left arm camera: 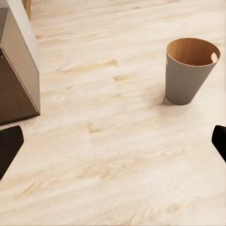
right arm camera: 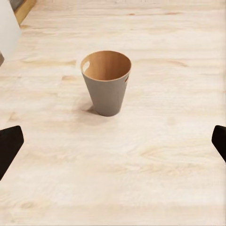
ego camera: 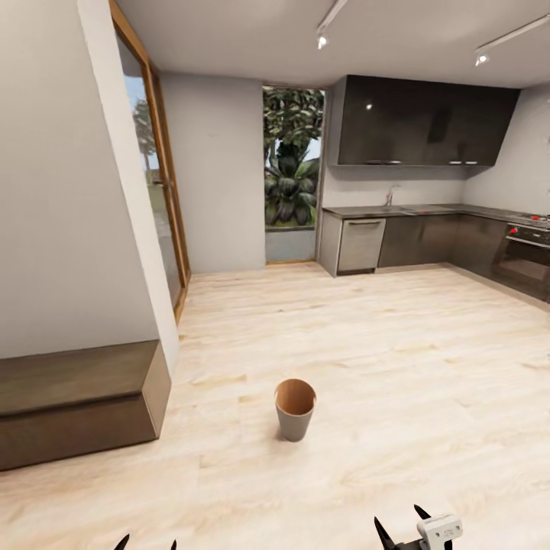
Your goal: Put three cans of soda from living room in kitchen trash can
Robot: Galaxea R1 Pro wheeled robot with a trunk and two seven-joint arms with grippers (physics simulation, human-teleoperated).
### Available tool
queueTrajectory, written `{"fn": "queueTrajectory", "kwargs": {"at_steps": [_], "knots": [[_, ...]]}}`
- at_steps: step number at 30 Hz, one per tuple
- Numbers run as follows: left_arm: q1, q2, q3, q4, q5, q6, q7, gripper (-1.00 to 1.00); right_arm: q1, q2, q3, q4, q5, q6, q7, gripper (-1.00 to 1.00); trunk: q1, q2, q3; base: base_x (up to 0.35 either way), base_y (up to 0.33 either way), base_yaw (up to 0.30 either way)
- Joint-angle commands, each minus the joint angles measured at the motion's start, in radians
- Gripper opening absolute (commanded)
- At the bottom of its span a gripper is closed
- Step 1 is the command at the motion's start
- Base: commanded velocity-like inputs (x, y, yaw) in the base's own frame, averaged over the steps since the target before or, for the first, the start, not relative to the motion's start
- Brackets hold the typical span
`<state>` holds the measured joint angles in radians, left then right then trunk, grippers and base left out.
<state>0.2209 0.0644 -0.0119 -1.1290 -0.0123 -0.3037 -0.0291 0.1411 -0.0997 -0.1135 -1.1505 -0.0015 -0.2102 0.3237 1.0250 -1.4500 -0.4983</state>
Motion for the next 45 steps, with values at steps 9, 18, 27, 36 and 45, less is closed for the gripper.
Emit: {"fn": "queueTrajectory", "kwargs": {"at_steps": [9, 18, 27, 36, 45], "knots": [[0.0, 0.0, 0.0, 0.0, 0.0, 0.0, 0.0, 1.0, 0.0, 0.0, 0.0, 0.0, 0.0, 0.0, 0.0, 1.0, 0.0, 0.0, 0.001, 0.323, 0.0, -0.043], [0.0, 0.0, 0.0, 0.0, 0.0, 0.0, 0.0, 1.0, 0.0, 0.0, 0.0, 0.0, 0.003, 0.0, 0.0, 1.0, 0.0, 0.0, 0.001, 0.323, 0.0, -0.005], [0.0, 0.0, 0.0, 0.0, 0.0, 0.0, 0.0, 1.0, 0.0, 0.0, 0.001, 0.0, 0.006, 0.0, 0.0, 1.0, 0.0, 0.0, 0.001, 0.323, 0.0, 0.131], [0.0, 0.0, 0.0, 0.0, 0.0, 0.0, 0.0, 1.0, 0.0, 0.002, 0.001, 0.0, 0.006, 0.0, 0.0, 1.0, 0.0, 0.0, 0.001, 0.323, 0.0, 0.241], [0.0, 0.0, 0.0, 0.0, 0.0, 0.0, 0.0, 1.0, 0.0, 0.004, 0.001, 0.0, 0.006, 0.0, 0.0, 1.0, 0.0, 0.0, 0.001, 0.323, 0.0, 0.249]]}}
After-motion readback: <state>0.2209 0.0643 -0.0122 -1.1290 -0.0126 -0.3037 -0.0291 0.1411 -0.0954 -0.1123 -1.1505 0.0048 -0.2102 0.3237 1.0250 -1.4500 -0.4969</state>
